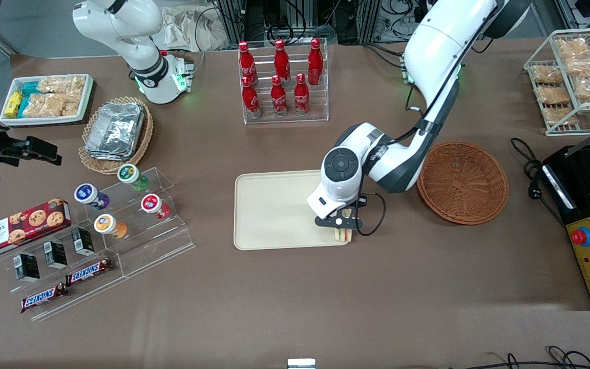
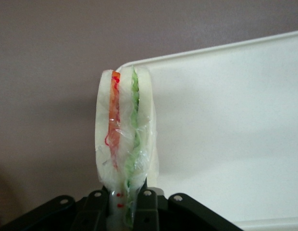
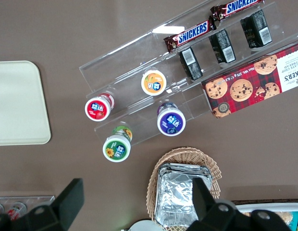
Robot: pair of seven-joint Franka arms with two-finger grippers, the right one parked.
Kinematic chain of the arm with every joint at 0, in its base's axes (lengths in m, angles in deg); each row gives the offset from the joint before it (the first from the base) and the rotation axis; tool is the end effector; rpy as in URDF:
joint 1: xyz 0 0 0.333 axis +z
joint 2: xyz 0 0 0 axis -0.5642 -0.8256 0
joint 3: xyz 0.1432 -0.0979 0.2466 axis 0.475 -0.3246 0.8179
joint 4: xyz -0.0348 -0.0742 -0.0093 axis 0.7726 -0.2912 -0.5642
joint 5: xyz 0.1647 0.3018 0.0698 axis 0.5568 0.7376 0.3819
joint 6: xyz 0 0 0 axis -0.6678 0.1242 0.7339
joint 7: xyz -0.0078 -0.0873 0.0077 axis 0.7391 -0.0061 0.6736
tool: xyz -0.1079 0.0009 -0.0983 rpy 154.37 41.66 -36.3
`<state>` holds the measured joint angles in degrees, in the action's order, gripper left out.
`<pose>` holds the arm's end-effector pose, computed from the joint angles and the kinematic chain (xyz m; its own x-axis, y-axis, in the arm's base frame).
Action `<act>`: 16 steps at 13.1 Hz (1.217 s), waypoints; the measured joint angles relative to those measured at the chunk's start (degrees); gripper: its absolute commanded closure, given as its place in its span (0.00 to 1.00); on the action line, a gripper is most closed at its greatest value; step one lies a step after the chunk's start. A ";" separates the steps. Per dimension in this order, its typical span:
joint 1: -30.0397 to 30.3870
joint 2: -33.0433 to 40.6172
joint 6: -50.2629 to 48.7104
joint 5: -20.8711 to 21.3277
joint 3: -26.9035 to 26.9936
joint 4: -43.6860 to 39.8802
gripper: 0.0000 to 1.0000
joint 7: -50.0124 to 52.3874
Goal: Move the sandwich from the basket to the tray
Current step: 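Carry the sandwich over the cream tray and lower it, then open the left gripper to release the sandwich onto the tray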
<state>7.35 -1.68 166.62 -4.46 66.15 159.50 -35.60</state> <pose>0.5129 -0.3834 0.2419 0.9876 -0.1322 -0.0853 -0.1393 -0.9867 -0.0836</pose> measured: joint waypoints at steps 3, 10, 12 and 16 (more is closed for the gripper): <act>-0.71 -0.75 0.77 0.01 0.00 0.08 1.00 0.01; -1.65 -1.78 1.27 -0.14 0.00 0.28 0.00 1.63; -1.65 -2.06 1.50 -0.15 0.01 0.28 0.00 1.97; -1.64 -2.00 1.87 -0.15 0.05 -0.60 0.00 9.43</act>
<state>5.70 -3.68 168.49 -4.62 66.20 158.90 -26.16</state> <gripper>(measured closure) 0.220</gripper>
